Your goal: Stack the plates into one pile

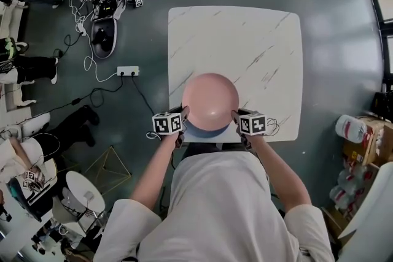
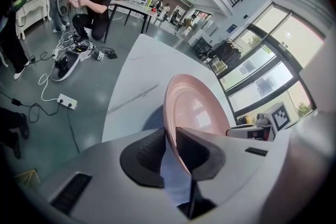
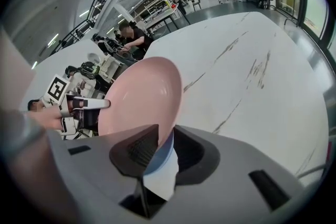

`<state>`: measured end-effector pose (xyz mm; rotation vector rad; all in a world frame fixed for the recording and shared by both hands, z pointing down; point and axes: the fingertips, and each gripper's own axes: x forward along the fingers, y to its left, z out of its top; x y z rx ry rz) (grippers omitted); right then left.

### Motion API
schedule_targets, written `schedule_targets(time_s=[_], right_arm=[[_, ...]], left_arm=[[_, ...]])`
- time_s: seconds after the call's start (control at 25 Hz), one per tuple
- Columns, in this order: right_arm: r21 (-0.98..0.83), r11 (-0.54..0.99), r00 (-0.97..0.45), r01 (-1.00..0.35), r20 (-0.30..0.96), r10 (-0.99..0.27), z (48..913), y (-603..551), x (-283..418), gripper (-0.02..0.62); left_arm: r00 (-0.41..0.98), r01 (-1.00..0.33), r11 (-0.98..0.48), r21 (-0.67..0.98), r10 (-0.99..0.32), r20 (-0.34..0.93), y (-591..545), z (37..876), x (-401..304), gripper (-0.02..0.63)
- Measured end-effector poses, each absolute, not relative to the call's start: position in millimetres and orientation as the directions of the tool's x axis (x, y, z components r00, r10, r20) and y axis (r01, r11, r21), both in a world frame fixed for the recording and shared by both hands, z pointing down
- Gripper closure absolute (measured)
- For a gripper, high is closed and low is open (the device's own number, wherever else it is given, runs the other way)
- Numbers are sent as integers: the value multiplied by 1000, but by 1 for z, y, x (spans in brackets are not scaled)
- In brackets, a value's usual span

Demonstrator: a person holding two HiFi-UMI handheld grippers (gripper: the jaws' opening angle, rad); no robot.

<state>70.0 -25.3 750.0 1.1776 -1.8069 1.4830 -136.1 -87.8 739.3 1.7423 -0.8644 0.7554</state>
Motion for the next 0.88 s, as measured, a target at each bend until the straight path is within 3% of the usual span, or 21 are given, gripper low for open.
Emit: schedule_targets(time_s=[0.52,0.88], right_arm=[[-511,41,-510,-858,841,-184,766,5,37,494],[-524,-63,-512,-850,848,-138,782,25,34,500]], left_arm=[[534,-840,-211,501,-155,831,-45,757,-172,534],[543,-831,-213,514,-114,832,-25,769,-176,531]])
